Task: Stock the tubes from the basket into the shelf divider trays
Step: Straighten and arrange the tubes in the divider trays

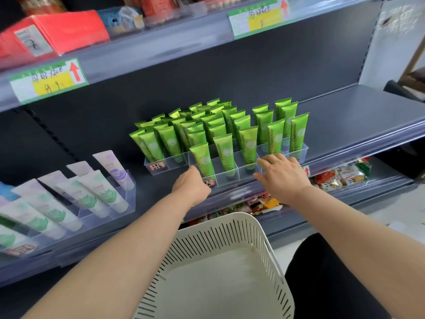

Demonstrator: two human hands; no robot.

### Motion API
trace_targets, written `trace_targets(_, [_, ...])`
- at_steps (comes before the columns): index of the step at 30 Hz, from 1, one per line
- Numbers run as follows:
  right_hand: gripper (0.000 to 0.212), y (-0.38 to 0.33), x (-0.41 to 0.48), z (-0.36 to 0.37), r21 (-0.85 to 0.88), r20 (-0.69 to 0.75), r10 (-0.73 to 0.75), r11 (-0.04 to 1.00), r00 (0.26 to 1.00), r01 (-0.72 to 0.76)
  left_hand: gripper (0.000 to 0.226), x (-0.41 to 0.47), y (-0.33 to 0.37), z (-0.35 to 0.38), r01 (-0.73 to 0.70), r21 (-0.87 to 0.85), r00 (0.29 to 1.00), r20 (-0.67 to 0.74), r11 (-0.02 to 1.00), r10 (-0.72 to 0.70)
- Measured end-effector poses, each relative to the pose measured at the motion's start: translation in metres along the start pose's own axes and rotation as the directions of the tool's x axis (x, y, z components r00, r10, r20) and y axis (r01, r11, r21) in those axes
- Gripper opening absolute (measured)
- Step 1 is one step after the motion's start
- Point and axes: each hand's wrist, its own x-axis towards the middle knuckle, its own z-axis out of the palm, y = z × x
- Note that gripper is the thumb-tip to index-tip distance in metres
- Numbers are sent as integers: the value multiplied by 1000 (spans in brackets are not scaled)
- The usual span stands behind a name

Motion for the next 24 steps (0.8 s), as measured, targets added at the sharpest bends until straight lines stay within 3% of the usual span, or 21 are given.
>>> trace_targets(8, [52,5,1,3,1,-14,-8,1000,1000,8,54,1,3,3,3,25,1000,-13,1000,-3])
trace_targets(12, [53,4,1,6,-13,-19,-2,1000,1000,2,56,-6,-5,8,-59,21,998,11,998,59])
trace_targets(19, [61,3,-4,11,-39,-25,-9,999,1000,8,87,-27,-10,33,-159,201,987,51,967,151])
trace_targets(24, [61,5,-4,13,-60,-30,-12,998,999,10,91,-28,-13,38,-189,217,982,30,958,188])
